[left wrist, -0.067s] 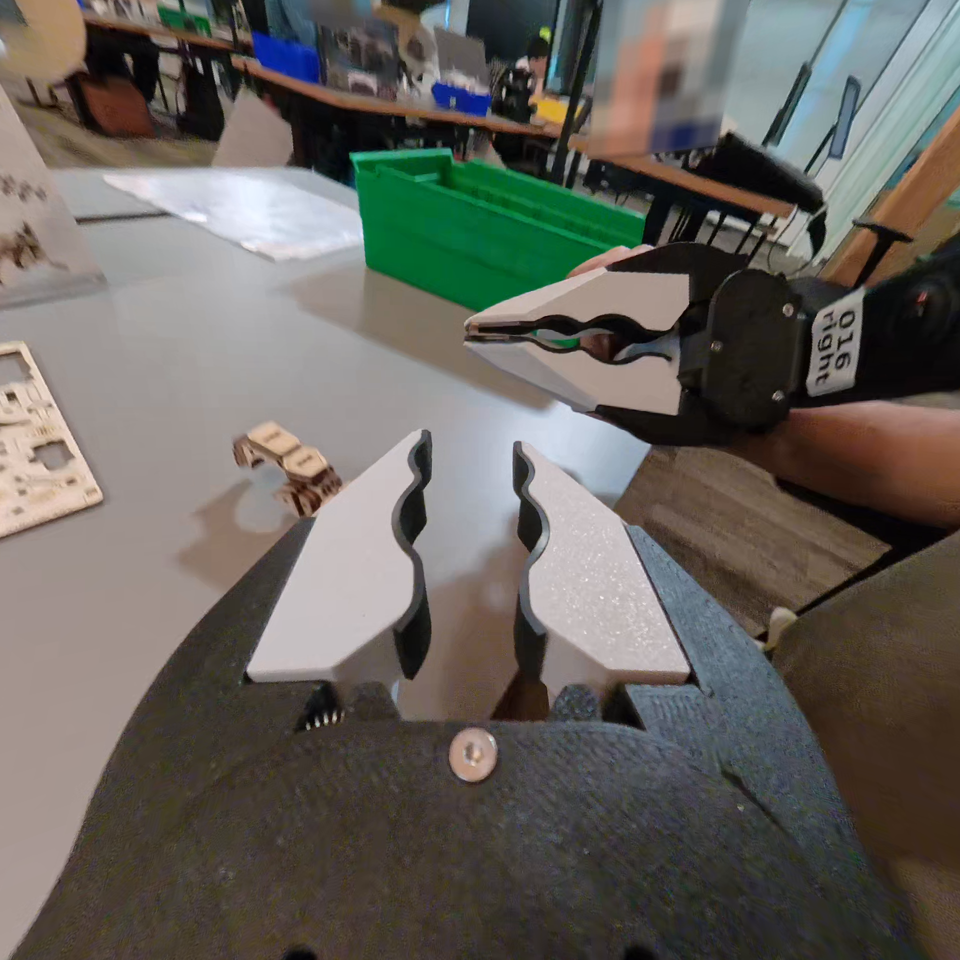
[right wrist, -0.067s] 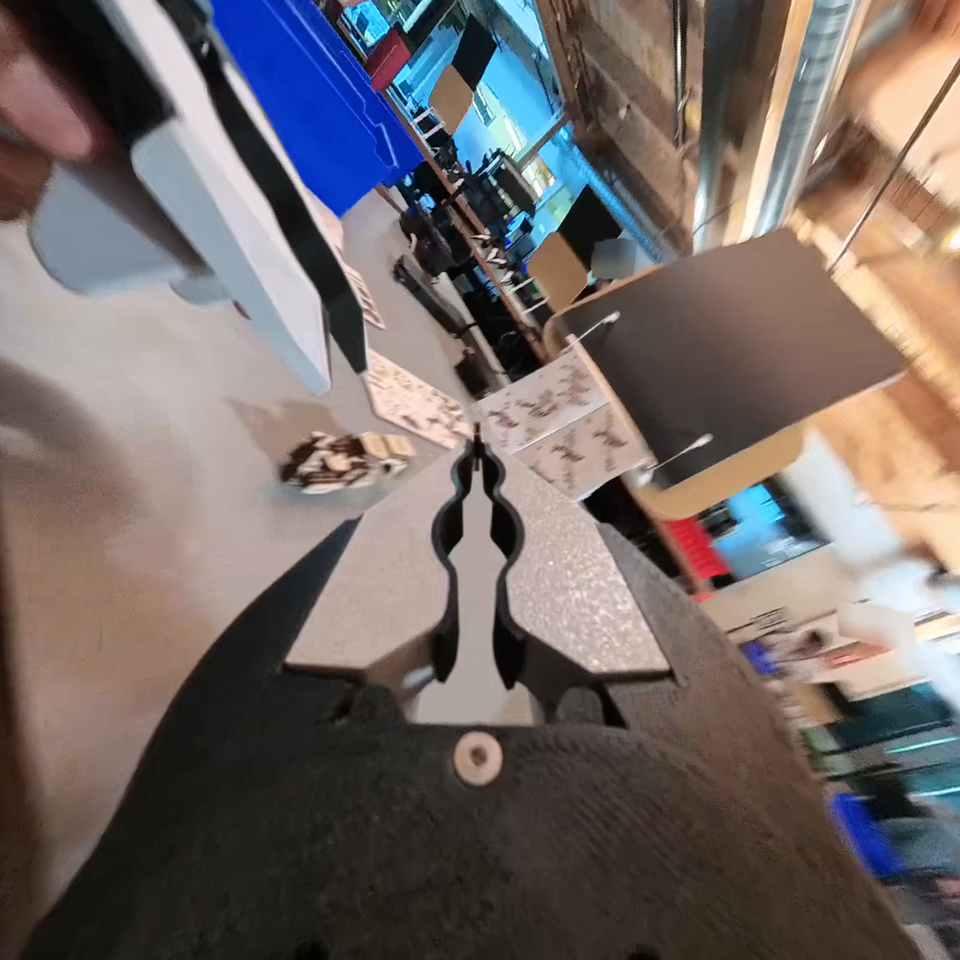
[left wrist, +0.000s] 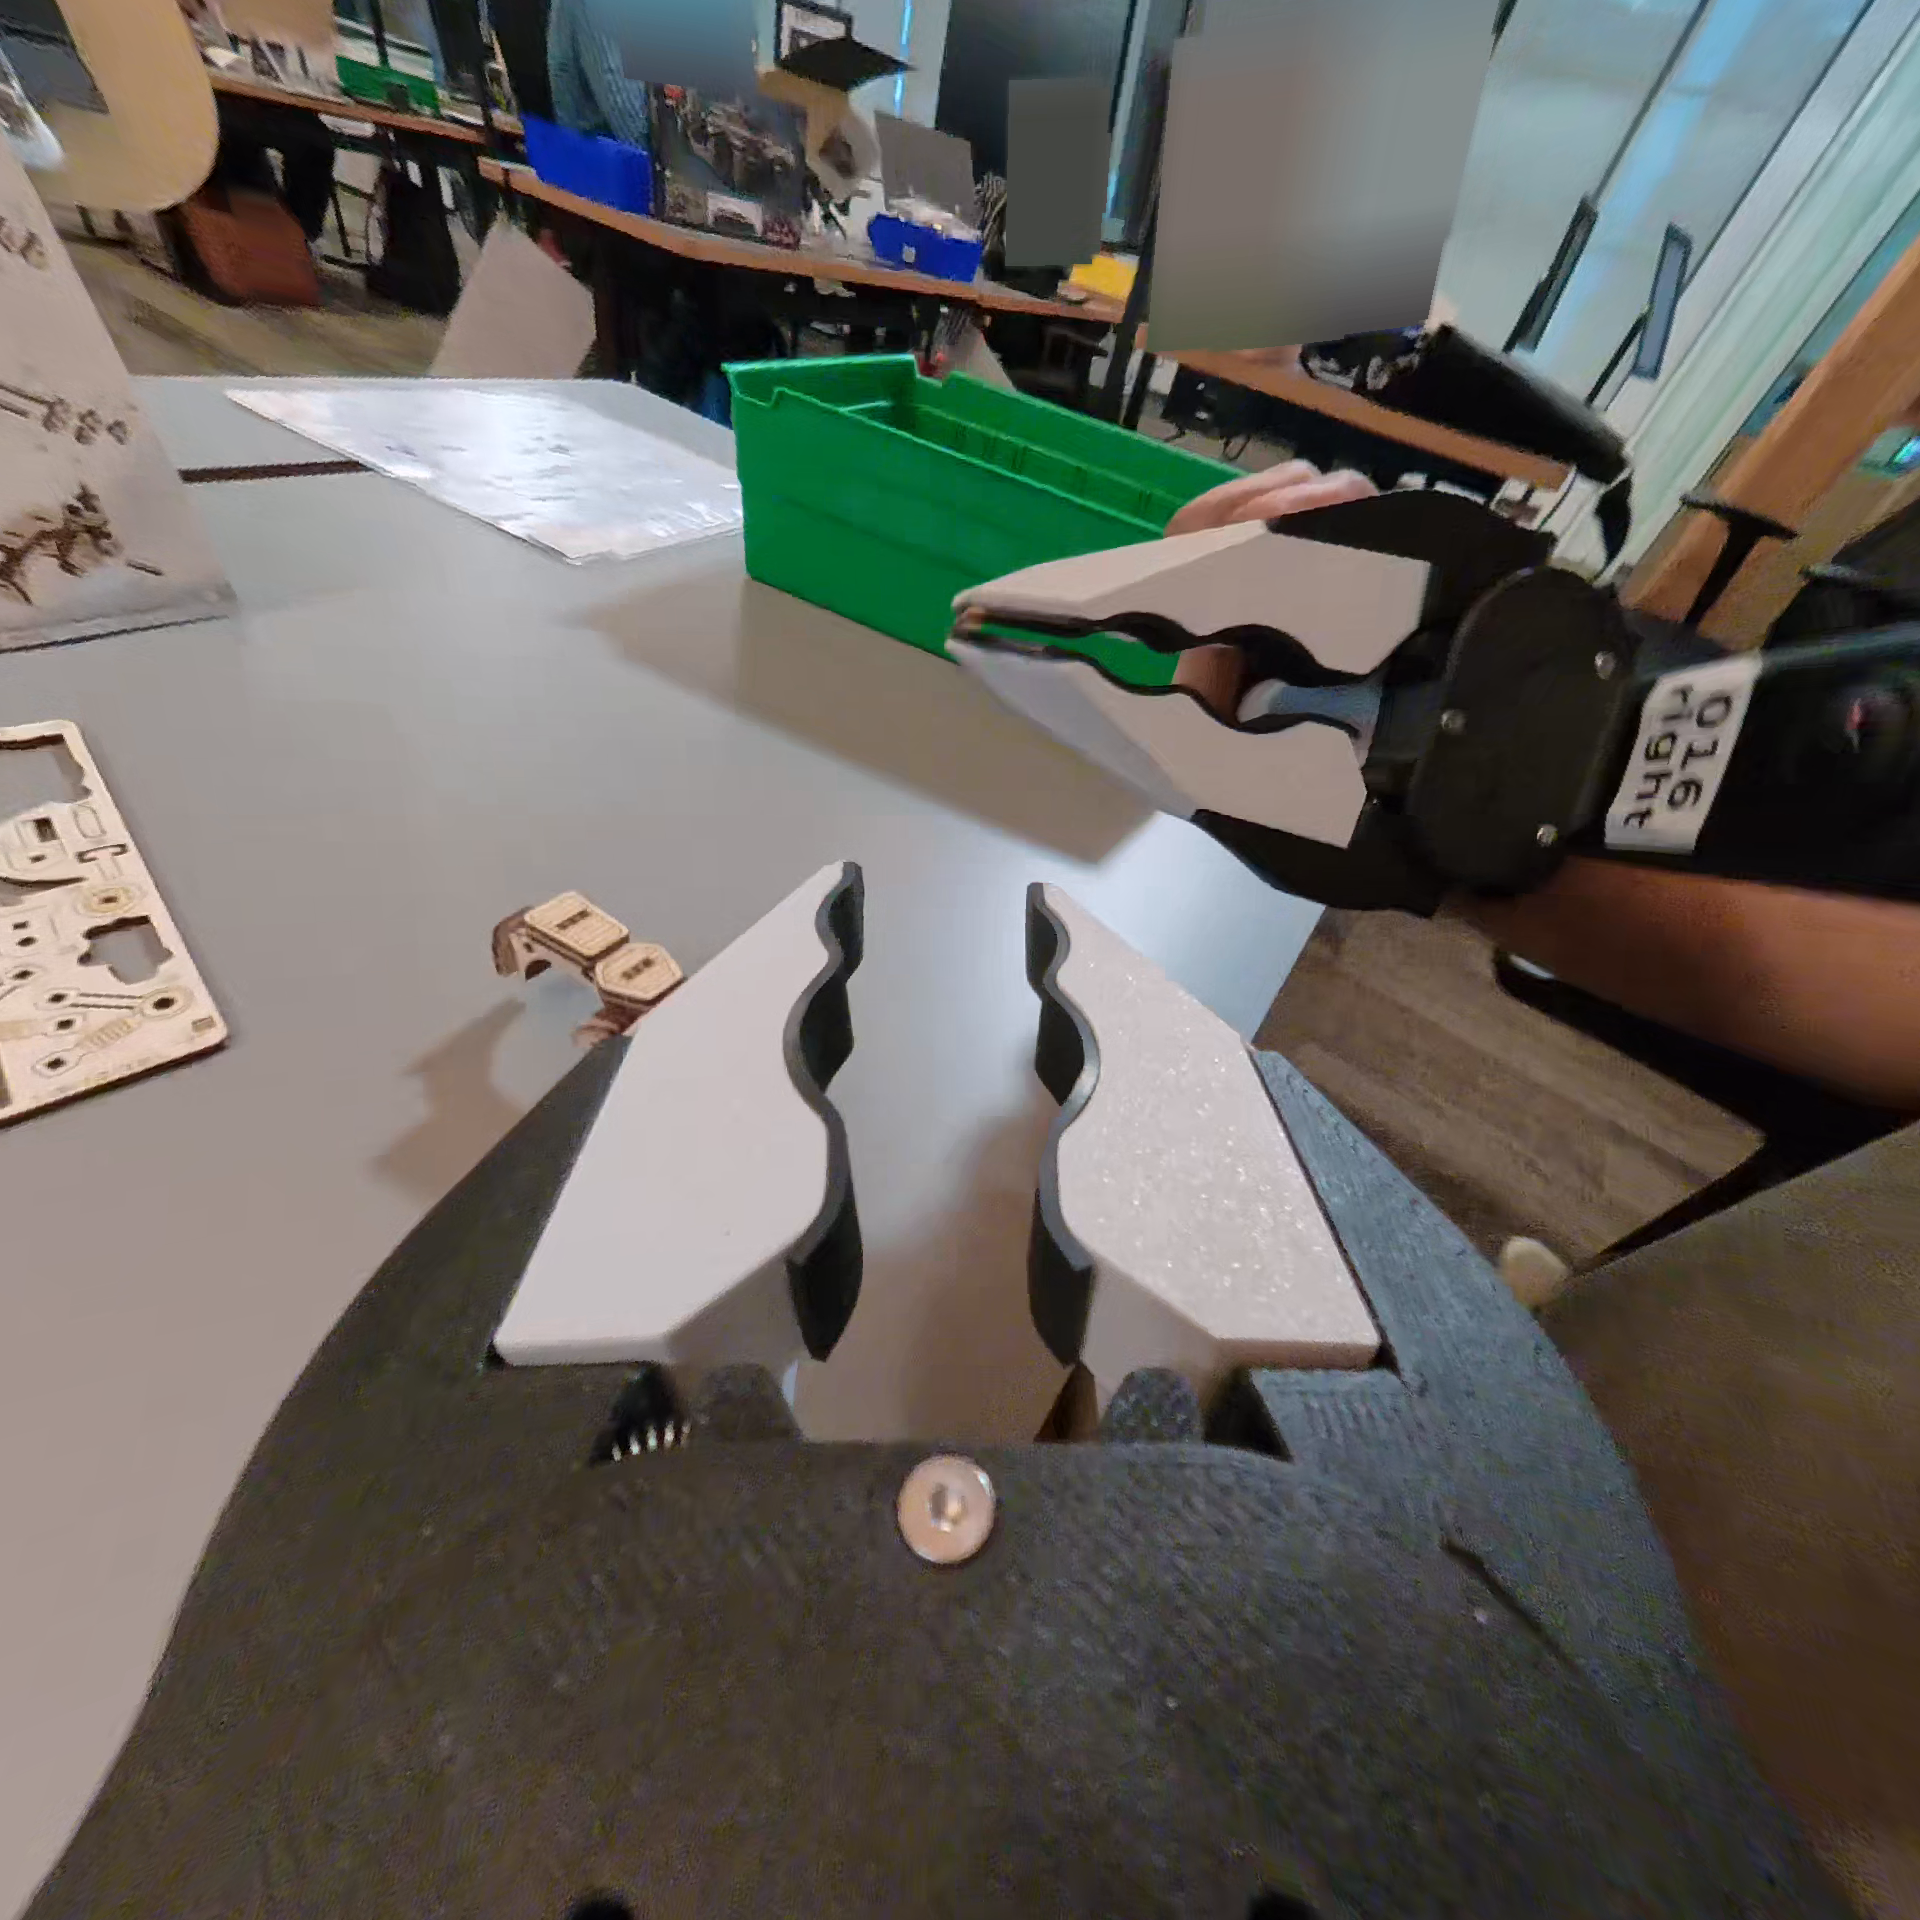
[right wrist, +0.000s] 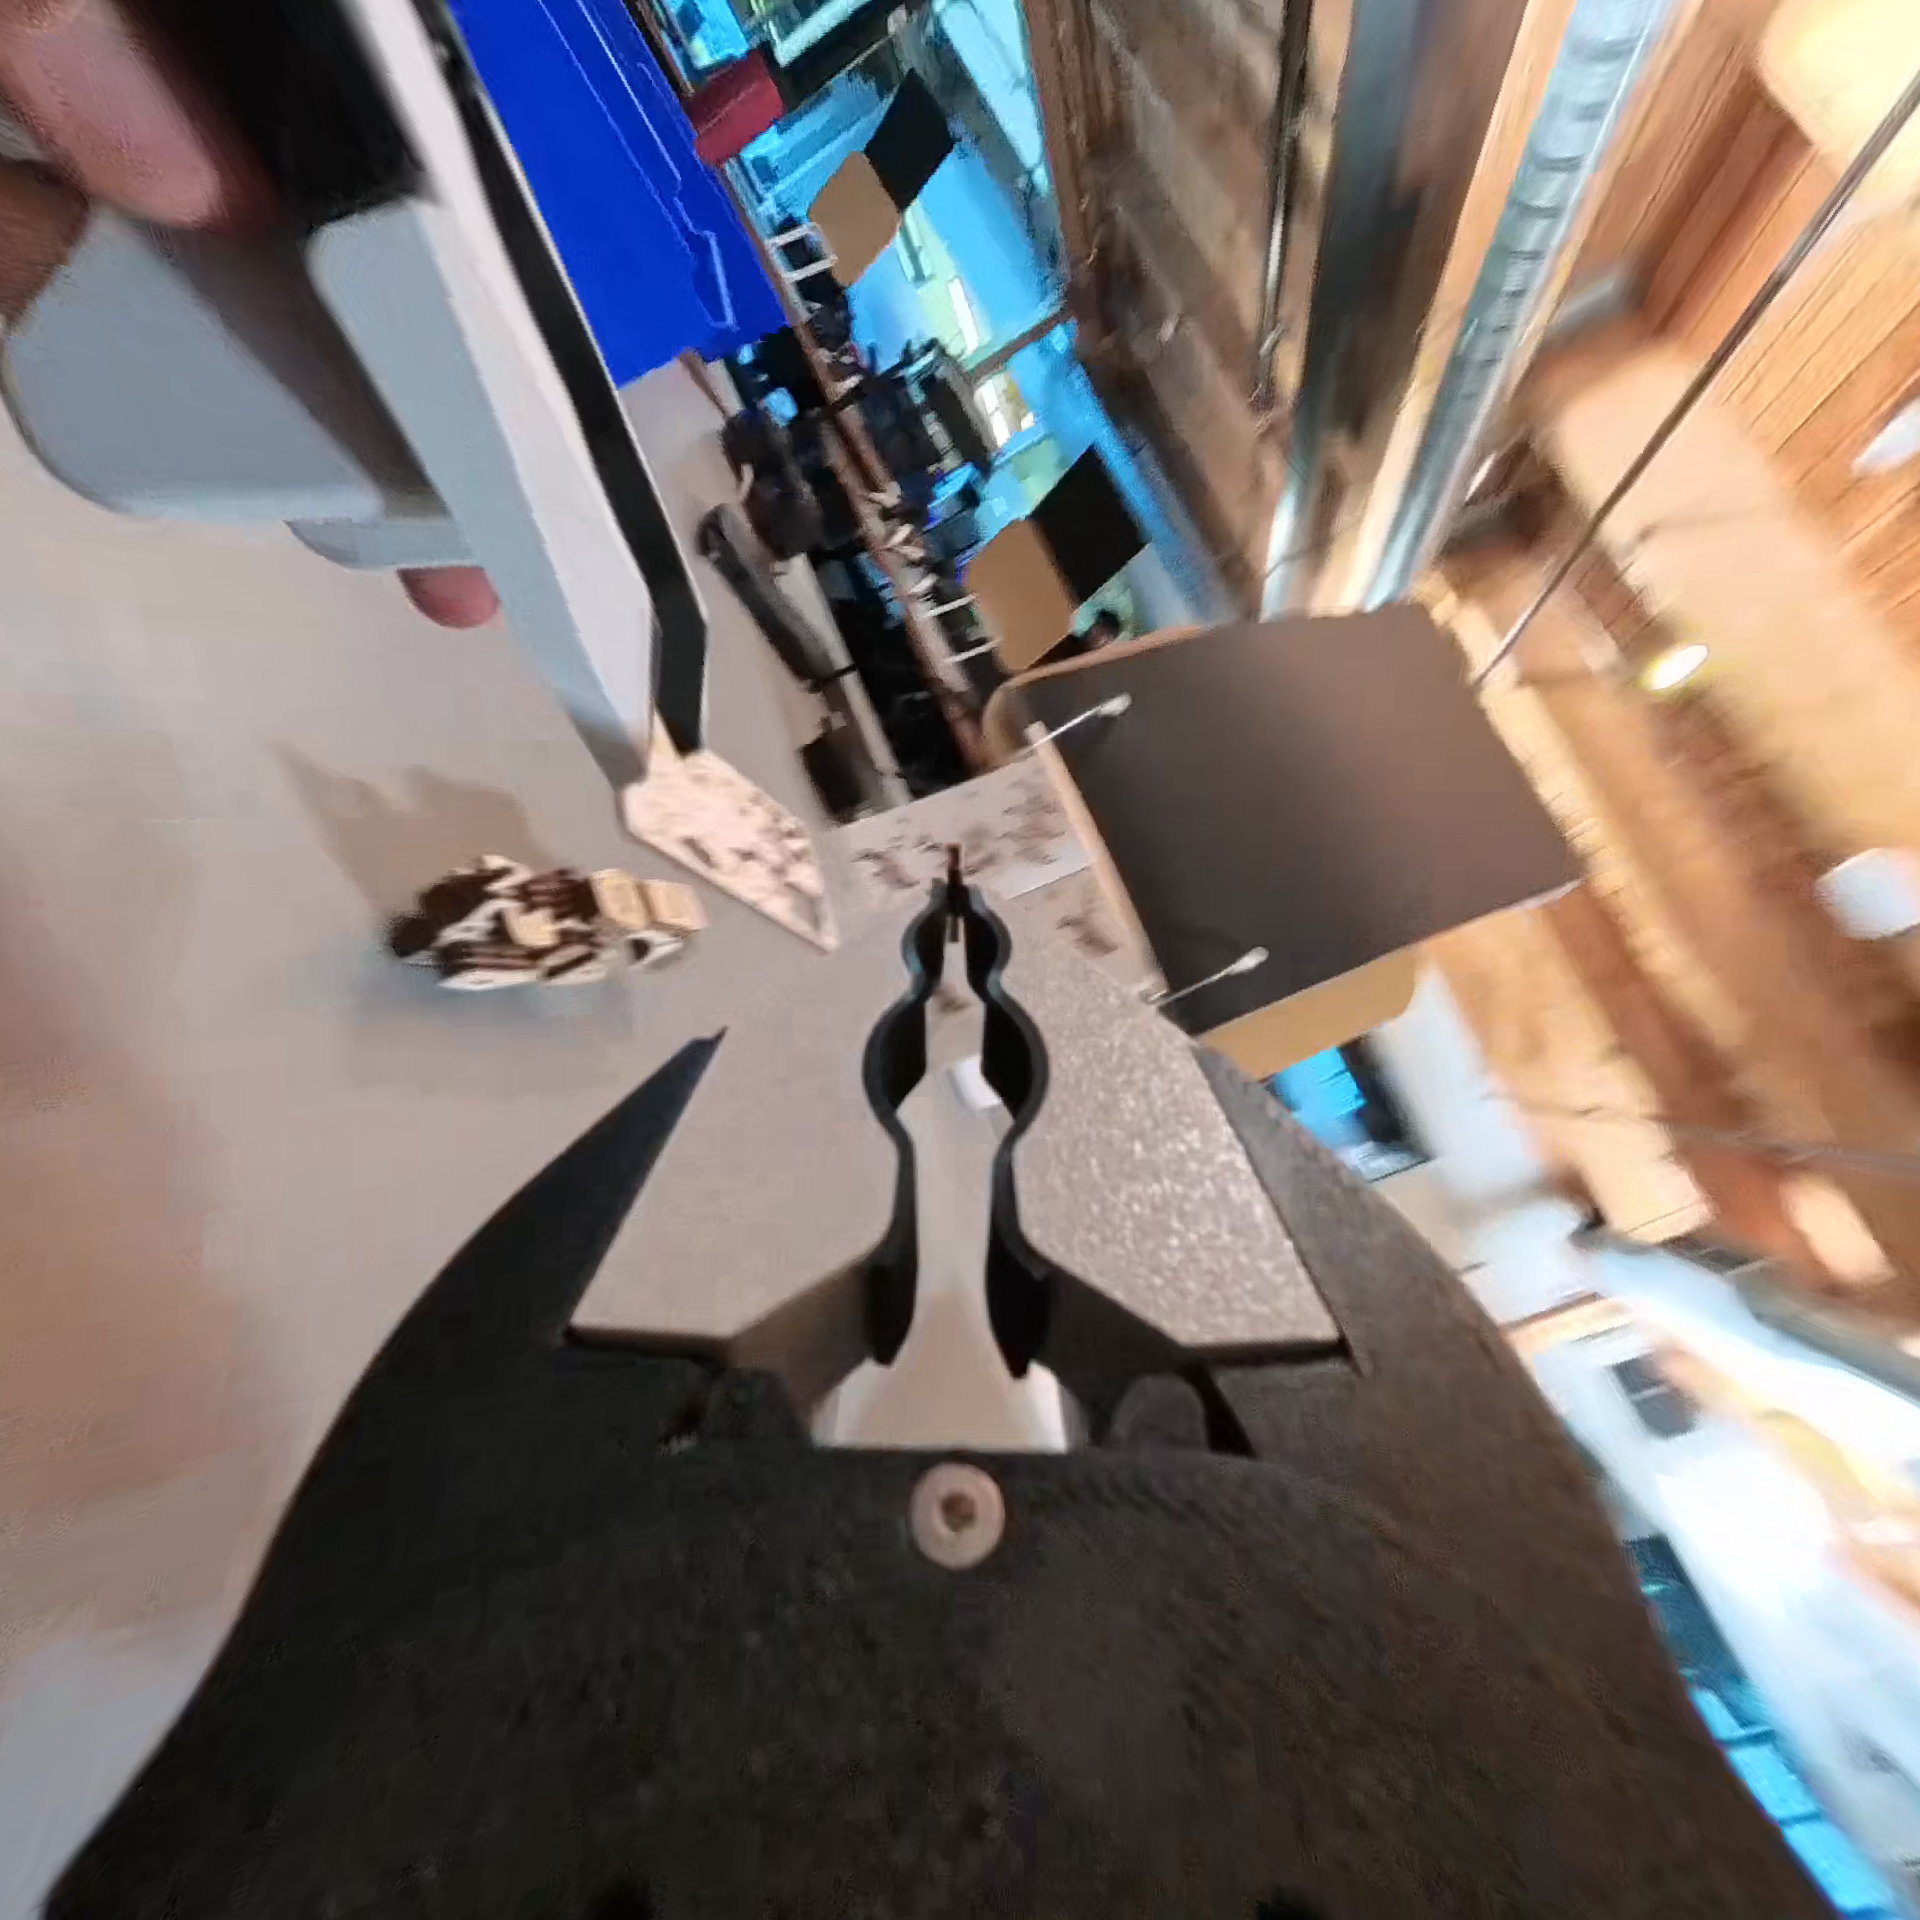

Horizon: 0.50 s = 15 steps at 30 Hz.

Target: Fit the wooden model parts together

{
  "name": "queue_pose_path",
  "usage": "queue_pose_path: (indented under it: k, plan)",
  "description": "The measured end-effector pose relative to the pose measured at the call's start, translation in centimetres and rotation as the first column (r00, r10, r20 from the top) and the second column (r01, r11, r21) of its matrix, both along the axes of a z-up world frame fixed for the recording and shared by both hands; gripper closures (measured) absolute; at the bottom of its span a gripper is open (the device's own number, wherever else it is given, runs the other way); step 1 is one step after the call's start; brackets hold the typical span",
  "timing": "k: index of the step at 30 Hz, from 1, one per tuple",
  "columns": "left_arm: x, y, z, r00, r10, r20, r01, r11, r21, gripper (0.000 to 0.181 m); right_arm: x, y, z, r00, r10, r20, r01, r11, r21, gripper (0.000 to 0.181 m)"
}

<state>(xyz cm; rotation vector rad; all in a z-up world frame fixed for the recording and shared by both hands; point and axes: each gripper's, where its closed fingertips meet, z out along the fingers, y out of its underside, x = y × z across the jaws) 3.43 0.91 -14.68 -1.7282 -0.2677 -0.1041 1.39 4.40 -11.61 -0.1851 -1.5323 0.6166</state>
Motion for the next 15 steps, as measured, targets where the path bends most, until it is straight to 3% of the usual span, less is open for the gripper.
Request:
queue_pose_path:
  k: [3,5,11,15]
  plan:
    - [0.8,0.8,0.4,0.989,-0.107,0.099,0.107,0.994,0.012,0.156,-0.6,-1.2,0.6,0.997,0.002,-0.072,0.009,0.988,0.151,0.181]
    - [0.6,0.9,0.4,0.990,-0.101,0.101,0.099,0.995,0.028,0.157,-0.8,-2.1,-0.5,0.999,0.003,-0.050,0.006,0.983,0.185,0.181]
    - [-1.3,0.0,0.6,0.998,-0.008,-0.058,0.010,0.999,0.040,0.165,-0.4,-3.5,-1.6,0.999,0.040,-0.027,-0.033,0.972,0.233,0.181]
    - [-0.4,0.0,-0.1,0.992,-0.072,-0.107,0.074,0.997,0.012,0.173,0.0,-4.1,-2.5,0.998,0.069,0.014,-0.071,0.971,0.228,0.181]
